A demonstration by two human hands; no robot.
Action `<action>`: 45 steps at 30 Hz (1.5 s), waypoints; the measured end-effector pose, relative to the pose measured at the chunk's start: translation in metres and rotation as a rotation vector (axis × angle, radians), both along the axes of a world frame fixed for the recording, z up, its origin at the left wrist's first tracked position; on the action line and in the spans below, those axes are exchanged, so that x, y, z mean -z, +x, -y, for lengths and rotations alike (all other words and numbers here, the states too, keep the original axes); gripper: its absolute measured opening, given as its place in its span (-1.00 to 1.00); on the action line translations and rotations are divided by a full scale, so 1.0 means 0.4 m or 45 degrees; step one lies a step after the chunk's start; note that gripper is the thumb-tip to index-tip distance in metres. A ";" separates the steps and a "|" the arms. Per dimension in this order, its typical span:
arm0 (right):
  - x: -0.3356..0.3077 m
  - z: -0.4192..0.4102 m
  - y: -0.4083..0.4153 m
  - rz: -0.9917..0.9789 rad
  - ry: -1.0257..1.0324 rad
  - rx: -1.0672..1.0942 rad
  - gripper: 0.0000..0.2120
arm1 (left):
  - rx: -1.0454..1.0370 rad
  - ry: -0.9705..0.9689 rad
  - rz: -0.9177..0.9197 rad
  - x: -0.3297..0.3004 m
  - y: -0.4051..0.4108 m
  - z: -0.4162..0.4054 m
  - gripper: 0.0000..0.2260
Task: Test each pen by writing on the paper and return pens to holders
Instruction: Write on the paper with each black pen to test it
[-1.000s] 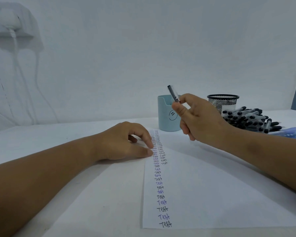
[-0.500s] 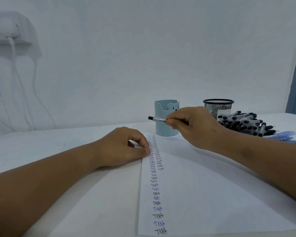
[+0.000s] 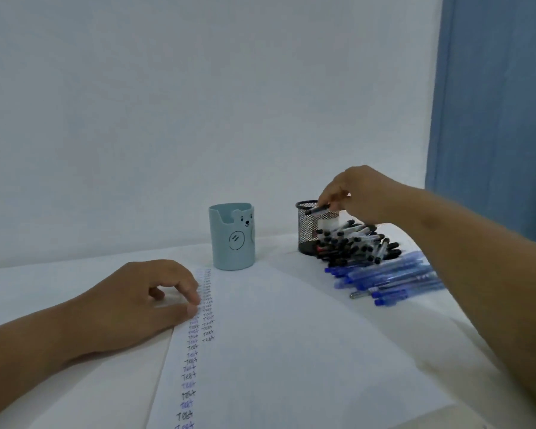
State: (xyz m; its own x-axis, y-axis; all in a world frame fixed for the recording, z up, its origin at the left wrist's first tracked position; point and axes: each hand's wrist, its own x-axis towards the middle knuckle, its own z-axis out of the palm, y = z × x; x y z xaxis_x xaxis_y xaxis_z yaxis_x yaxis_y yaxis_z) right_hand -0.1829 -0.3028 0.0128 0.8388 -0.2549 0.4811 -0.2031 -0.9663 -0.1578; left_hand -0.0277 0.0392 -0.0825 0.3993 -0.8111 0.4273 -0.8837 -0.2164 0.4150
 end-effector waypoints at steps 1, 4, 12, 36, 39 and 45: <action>0.004 0.031 -0.014 -0.012 0.044 0.045 -0.69 | 0.006 -0.005 -0.004 0.002 0.005 0.000 -0.88; 0.019 0.091 -0.039 -0.060 0.130 0.123 -0.56 | 0.025 0.000 0.003 0.004 0.016 0.002 -0.82; 0.038 0.097 -0.033 -0.088 0.202 0.080 -0.46 | 0.037 0.016 -0.005 0.001 0.015 0.010 -0.72; 0.219 -0.384 0.131 0.404 -0.485 -0.676 -0.68 | -0.499 -0.334 0.150 -0.029 0.083 -0.044 -0.85; 0.216 -0.372 0.155 0.514 -0.629 -0.458 -0.58 | -0.265 -0.345 0.298 -0.037 0.029 -0.019 -0.88; 0.209 -0.333 0.161 0.336 -0.500 -0.358 -0.83 | -0.154 -0.528 -0.564 -0.043 -0.009 0.006 -0.93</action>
State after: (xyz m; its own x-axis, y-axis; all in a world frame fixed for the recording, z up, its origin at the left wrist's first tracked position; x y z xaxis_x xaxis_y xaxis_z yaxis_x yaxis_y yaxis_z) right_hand -0.1185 -0.1695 -0.0707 0.6864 0.2029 0.6984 0.0692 -0.9742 0.2150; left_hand -0.0312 0.0370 -0.0652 0.6897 -0.5508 0.4700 -0.5876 -0.0464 0.8078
